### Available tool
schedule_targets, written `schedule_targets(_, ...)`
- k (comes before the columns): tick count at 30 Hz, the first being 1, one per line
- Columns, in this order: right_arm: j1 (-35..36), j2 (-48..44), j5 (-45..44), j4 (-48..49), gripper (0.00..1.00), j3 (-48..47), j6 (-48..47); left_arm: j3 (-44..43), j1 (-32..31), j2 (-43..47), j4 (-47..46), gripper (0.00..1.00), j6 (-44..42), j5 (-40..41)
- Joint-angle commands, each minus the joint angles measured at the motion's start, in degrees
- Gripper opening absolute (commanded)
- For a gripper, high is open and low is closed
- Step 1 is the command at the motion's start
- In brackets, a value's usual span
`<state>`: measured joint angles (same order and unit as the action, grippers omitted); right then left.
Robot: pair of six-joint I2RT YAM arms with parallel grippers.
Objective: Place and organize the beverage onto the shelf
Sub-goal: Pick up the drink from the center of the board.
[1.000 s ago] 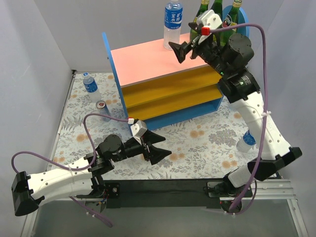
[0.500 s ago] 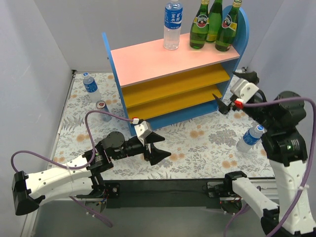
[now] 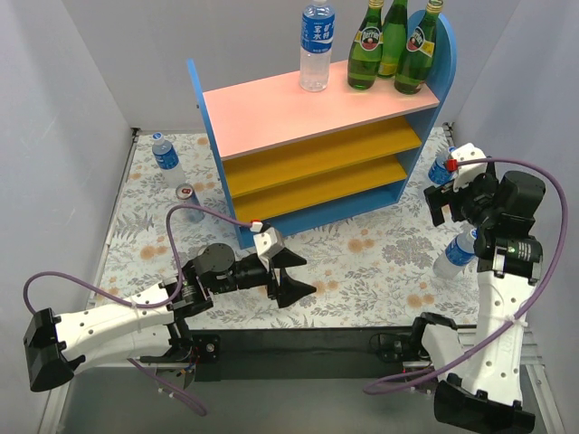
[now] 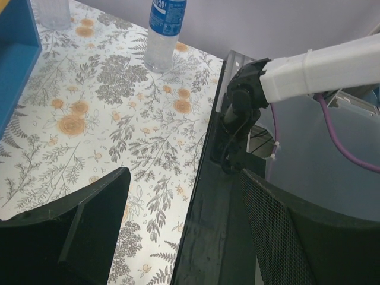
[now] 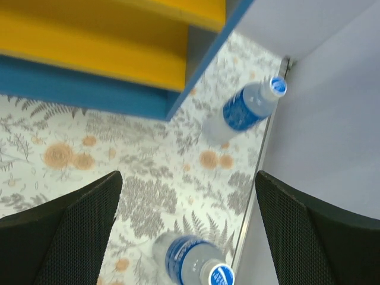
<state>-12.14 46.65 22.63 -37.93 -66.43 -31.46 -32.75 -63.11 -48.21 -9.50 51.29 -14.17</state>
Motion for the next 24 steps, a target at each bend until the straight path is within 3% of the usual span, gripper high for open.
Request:
schedule_targets(1, -3.0, 2.1, -1.0, -7.7, 0.98, -2.1, 0.1, 1.5, 0.0, 0.8, -2.8, 0.73, 0.8, -1.7)
schedule_targets(7, -7.5, 9.9, -8.5, -19.1, 0.94, -8.5, -2.8, 3.7, 0.0, 1.2, -5.4, 0.73, 1.0, -2.5)
schedule_targets(11, -9.0, 11.6, -7.3, -20.6, 0.86, -8.5, -2.1, 2.7, 0.0, -2.0, -8.0, 0.74, 0.7, -3.9)
schedule_targets(16, -11.1, 12.2, -11.0, -20.9, 0.84, -5.9, -4.3, -2.0, 0.0, -8.2, -7.5, 0.74, -1.3, -7.4)
schedule_targets(24, -19.5, 16.5, -9.2, -21.0, 0.74, -2.8, -7.5, -2.2, 0.0, -9.2, -9.1, 0.74, -0.9, -8.8)
